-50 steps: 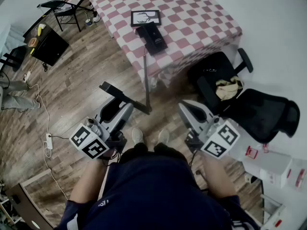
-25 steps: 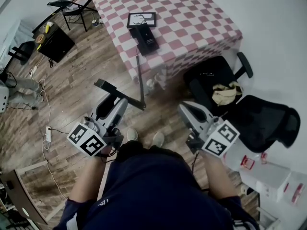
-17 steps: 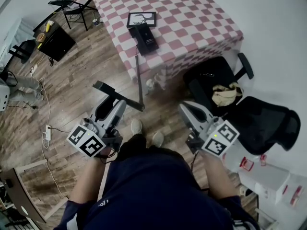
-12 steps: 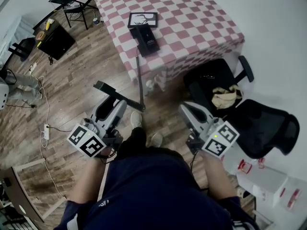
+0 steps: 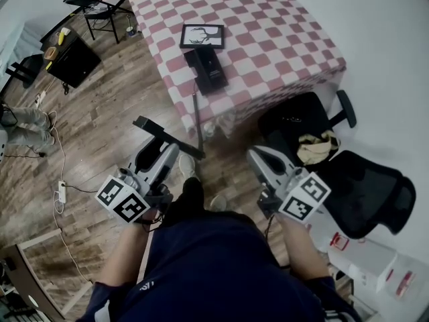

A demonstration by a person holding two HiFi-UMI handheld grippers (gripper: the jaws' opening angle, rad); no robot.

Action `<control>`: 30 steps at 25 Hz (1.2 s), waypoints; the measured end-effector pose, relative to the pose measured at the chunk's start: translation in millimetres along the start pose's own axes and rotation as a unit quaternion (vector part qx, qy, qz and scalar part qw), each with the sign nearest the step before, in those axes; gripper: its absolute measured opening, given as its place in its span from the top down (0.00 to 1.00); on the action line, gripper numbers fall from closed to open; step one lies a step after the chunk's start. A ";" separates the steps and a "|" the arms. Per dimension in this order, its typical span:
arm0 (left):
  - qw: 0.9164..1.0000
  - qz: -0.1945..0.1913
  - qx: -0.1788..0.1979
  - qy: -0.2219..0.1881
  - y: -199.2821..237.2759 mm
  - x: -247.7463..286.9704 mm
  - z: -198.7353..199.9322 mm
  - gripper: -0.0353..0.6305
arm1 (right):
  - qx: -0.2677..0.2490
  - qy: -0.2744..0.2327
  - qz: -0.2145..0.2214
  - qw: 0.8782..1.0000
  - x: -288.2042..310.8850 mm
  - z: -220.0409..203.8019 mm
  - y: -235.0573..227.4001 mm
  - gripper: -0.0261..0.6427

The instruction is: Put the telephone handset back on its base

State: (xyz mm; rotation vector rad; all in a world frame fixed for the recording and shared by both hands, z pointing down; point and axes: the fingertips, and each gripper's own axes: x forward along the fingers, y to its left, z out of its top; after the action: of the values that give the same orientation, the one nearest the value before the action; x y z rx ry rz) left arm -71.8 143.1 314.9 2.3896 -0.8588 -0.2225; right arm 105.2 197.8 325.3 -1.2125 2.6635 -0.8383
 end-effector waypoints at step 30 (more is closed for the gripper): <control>0.992 -0.071 -0.074 0.079 168.6 107.7 59.2 0.62 | 0.019 0.039 -0.072 0.996 198.4 48.0 -80.1 0.94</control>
State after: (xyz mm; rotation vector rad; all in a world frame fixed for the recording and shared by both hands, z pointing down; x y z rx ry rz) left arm -97.2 -57.1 368.1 2.2956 -0.5810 -0.1436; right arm 38.8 -9.3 352.9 -1.4055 2.6314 -0.9712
